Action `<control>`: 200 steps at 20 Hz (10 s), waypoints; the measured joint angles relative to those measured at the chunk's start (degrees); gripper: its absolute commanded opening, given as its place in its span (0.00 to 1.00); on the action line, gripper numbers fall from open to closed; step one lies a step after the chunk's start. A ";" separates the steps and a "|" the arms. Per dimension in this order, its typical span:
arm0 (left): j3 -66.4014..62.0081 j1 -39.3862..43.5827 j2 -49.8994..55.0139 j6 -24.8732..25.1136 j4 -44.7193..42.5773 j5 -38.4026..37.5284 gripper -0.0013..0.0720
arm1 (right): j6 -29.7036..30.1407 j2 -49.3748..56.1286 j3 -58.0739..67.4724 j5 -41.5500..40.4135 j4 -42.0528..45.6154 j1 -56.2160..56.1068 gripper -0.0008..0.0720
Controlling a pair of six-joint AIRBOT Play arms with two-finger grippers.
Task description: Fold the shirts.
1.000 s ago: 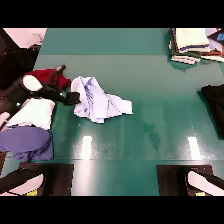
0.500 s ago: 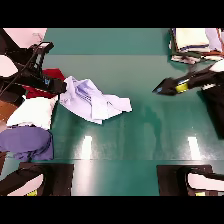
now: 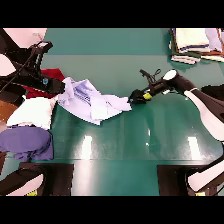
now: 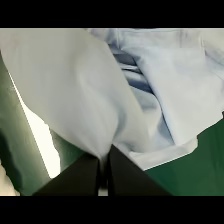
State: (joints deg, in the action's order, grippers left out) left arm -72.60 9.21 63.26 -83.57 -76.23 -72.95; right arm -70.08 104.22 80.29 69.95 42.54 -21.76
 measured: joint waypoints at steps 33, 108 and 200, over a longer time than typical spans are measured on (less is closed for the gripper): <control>-45.03 0.04 -14.10 1.31 12.37 -5.42 0.06 | -5.53 -50.45 38.99 -1.60 15.69 34.18 0.04; 22.25 -22.49 7.28 10.51 18.40 -0.22 0.06 | -4.90 -49.59 -49.20 12.39 15.98 38.36 0.77; 5.40 -17.44 18.56 11.41 16.02 0.52 0.68 | -4.61 -26.91 -12.94 4.87 20.02 32.83 0.53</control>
State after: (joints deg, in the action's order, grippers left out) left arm -67.20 -8.23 81.82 -72.16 -60.20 -72.42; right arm -74.70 77.32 67.35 74.83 62.57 11.07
